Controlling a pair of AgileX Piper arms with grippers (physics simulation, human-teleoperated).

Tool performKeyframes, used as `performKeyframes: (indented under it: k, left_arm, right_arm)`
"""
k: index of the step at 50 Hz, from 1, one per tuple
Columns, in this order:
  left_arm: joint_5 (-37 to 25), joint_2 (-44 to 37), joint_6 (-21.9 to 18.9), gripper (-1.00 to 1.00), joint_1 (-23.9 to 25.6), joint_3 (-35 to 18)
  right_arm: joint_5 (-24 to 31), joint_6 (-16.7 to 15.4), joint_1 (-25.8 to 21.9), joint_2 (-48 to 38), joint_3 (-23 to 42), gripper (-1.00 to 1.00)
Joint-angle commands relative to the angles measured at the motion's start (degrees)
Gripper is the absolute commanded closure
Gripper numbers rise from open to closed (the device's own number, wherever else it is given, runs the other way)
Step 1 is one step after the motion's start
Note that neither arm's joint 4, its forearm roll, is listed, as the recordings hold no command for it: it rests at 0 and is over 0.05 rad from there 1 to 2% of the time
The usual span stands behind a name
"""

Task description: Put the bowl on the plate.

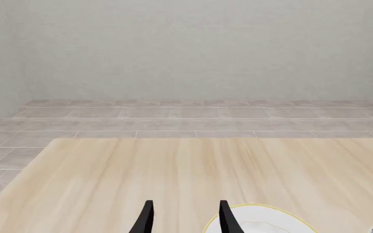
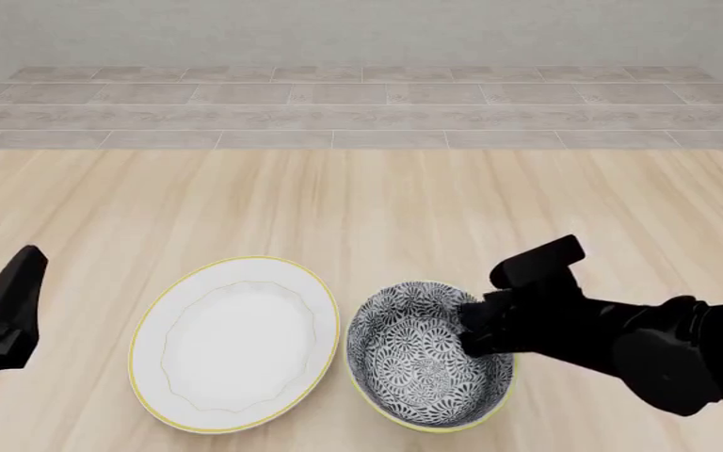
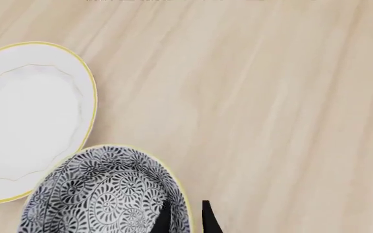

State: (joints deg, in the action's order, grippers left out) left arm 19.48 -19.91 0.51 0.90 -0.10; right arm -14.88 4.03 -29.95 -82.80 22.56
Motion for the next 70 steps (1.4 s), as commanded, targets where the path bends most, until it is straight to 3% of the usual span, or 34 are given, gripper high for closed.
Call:
performKeyframes:
  k: [1,13,36,67,68,69,70]
  left_arm:
    - [-0.15,0.17,0.05,-1.00,-0.11,-0.03]
    - [0.00,0.05,0.03,-1.00,-0.05,0.01]
    - [0.21,-0.13,0.47,-1.00,-0.12,0.01]
    - [1.52,-1.36,0.48,-1.00,-0.20,0.00]
    - [1.55,-1.40,0.50,-1.00,-0.22,0.00]
    - [1.55,-1.36,0.55,-1.00,-0.25,-0.01]
    - [1.55,-1.36,0.55,-1.00,-0.25,-0.01]
  right_arm:
    - [-0.06,-2.18,1.52,0.37,0.50,1.00]
    - [1.24,-2.31,1.77,1.58,1.44,1.00]
    - [5.43,7.16,-1.25,4.17,3.61,1.00]
    - [10.56,6.04,1.60,9.53,8.86,1.00]
    - [14.74,7.32,1.04,11.67,10.65,1.00]
    - [22.22,7.03,1.56,15.54,14.62,1.00]
    - [23.49,7.25,1.56,15.93,15.61,1.00]
